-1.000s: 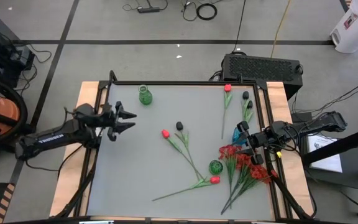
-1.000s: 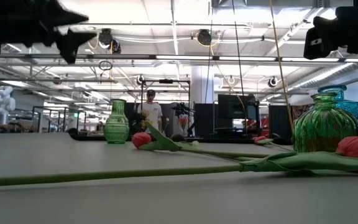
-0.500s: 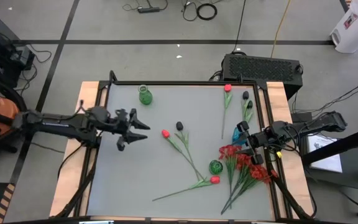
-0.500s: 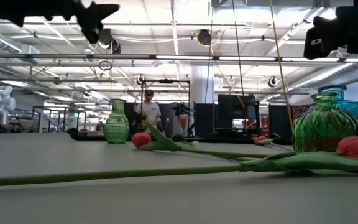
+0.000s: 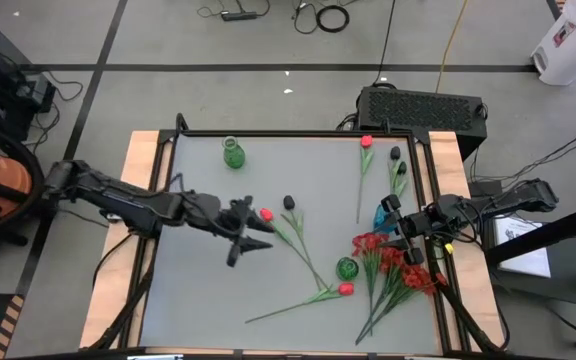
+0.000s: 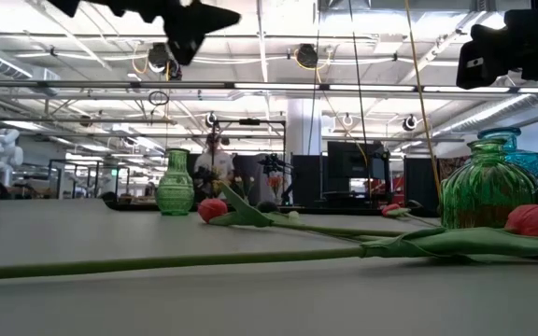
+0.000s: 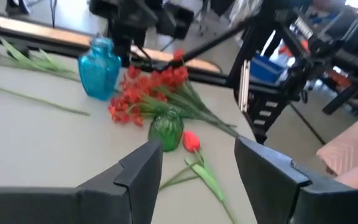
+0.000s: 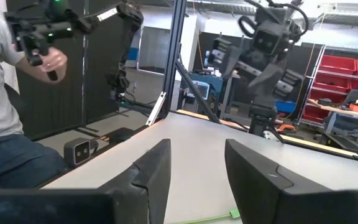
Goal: Sort flowers into vase by color
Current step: Put the bottom pink flower into the top green vase
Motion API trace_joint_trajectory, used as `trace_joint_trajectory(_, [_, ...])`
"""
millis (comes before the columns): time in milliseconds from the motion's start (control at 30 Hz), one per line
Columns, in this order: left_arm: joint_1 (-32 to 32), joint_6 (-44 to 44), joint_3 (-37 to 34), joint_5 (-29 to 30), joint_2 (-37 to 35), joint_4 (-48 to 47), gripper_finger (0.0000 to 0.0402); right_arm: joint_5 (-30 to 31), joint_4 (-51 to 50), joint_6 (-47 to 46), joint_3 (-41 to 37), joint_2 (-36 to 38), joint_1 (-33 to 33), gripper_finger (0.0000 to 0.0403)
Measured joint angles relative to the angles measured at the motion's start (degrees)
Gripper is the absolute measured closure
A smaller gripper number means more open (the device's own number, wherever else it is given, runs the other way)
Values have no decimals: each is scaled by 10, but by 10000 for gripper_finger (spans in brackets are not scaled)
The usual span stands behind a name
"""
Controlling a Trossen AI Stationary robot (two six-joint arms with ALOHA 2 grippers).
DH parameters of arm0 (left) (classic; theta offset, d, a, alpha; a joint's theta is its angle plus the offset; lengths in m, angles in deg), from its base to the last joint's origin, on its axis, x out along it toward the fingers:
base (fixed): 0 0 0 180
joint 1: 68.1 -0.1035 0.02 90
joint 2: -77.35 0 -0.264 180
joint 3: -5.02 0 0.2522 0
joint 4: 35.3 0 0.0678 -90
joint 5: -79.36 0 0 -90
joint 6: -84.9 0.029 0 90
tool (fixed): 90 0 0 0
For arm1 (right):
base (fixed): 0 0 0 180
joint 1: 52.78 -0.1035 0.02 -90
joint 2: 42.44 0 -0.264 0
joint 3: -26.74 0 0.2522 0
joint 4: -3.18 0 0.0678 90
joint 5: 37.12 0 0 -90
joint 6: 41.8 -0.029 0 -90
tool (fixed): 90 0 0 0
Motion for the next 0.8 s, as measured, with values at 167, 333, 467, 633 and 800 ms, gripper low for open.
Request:
trace_joint_trajectory(167, [26, 0, 35, 9, 76, -2, 194, 0, 0, 0, 0, 0, 0, 259])
trace_joint_trajectory(333, [53, 1, 55, 10, 135, -4, 194, 0, 0, 0, 0, 0, 0, 259])
trace_joint_trajectory(467, [69, 0, 62, 11, 174, -3, 194, 0, 0, 0, 0, 0, 0, 259])
trace_joint_trajectory(633, [88, -3, 63, 48, 221, 24, 194, 0, 0, 0, 0, 0, 0, 259])
trace_joint_trajectory(800, [106, -15, 63, 93, 261, 75, 194, 0, 0, 0, 0, 0, 0, 259])
